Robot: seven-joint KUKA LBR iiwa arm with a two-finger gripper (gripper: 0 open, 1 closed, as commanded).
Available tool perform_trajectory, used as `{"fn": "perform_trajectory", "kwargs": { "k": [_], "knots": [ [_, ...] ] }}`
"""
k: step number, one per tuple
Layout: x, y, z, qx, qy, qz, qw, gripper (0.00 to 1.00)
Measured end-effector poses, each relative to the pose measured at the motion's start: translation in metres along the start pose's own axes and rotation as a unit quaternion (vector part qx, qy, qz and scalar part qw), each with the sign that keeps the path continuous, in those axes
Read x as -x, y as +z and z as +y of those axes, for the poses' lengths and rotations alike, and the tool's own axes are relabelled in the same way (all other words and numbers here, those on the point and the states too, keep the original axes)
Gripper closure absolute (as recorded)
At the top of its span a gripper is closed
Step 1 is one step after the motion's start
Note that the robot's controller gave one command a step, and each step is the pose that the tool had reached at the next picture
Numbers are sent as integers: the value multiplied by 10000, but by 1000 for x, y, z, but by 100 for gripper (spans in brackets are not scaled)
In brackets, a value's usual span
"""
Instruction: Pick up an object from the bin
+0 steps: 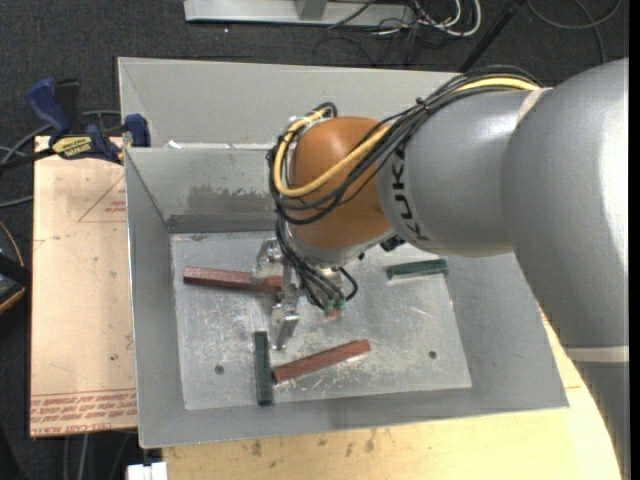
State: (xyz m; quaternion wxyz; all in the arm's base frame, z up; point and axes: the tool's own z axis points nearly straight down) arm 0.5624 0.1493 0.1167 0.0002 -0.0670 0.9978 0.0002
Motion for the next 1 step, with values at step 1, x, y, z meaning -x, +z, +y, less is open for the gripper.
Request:
{"fn": "perform_trajectory", "kwargs": {
  "k": [1],
  "knots": [
    [-30,0,-43,17,-278,-80,9996,0]
  ]
}}
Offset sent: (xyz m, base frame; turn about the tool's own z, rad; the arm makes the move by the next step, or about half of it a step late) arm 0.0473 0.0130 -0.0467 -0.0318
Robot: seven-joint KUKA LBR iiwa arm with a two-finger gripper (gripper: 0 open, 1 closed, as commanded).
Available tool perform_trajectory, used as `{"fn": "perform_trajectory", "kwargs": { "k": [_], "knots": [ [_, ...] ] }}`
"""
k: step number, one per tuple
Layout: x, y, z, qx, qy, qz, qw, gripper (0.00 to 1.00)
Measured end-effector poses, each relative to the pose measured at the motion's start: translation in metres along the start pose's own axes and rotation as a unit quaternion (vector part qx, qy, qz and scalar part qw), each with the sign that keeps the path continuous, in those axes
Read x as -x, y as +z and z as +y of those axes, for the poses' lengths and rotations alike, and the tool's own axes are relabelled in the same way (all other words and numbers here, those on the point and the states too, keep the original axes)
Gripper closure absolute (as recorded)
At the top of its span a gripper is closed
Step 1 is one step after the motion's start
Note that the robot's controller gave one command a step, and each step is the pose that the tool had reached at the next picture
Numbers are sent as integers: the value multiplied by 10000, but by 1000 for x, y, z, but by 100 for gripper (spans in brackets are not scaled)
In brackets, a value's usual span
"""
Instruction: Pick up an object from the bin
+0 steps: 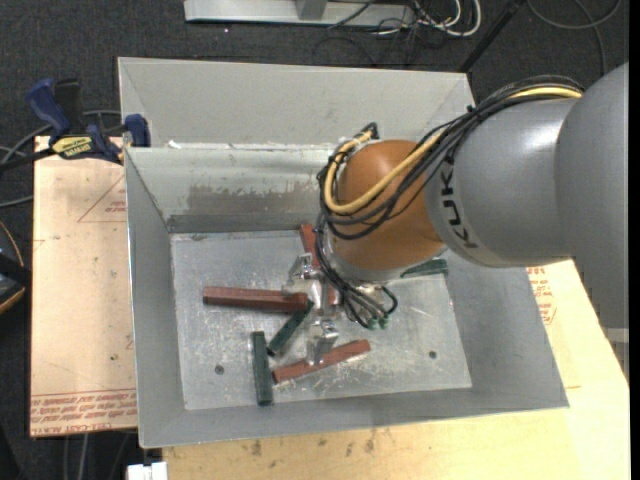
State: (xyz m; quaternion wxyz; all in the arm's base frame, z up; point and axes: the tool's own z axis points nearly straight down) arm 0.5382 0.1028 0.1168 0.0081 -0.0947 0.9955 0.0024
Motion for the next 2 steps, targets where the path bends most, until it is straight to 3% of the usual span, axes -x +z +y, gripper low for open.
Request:
{"fn": "perform_trajectory", "kwargs": {
  "k": [1,2],
  "knots": [
    [47,30,25,-13,66,47,10000,0],
    [35,36,28,10,-681,-92,9976,100]
  ]
}}
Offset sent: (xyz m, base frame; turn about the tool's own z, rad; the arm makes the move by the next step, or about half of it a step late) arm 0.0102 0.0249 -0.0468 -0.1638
